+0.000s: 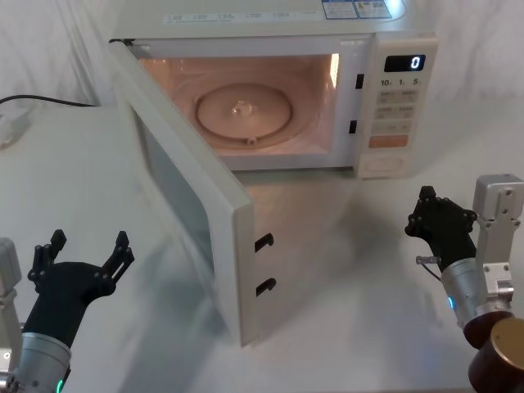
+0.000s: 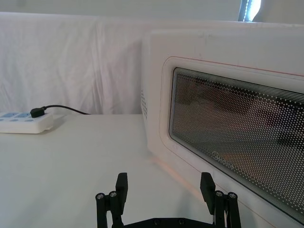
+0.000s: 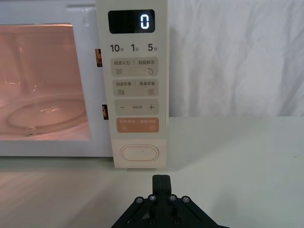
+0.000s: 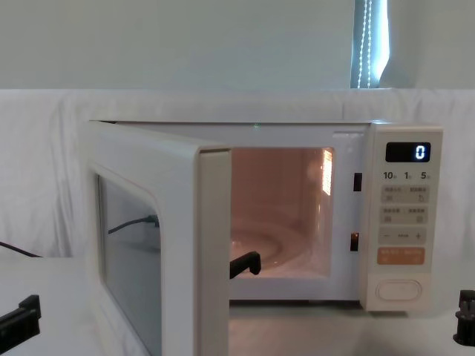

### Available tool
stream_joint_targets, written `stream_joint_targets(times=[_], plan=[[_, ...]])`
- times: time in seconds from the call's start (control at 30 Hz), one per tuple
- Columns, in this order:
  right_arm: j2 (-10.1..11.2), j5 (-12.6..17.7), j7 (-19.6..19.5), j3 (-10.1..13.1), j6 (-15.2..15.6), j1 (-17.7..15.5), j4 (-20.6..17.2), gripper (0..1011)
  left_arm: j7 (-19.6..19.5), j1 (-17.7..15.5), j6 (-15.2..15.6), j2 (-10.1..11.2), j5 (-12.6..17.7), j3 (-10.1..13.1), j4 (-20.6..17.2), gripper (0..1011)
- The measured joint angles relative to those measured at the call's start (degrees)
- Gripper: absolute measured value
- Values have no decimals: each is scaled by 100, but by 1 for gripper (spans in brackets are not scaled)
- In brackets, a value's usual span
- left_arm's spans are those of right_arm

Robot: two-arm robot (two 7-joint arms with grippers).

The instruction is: Press the button to open the microwave door with one hand; close the microwave door with the other hand.

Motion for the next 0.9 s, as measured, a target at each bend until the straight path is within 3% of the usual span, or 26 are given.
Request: stream_joint_targets(times=[0.57, 0.77, 0.9], plan=[[8, 0, 7, -7, 10, 5, 5, 12, 0, 0, 0, 0, 0, 0, 0, 1001], [11, 2, 9, -10, 14, 5, 5, 149, 0, 0, 0, 0, 0, 0, 0, 1001], [13, 3, 11, -12, 17, 5, 5, 294, 0, 0, 0, 0, 0, 0, 0, 1001]])
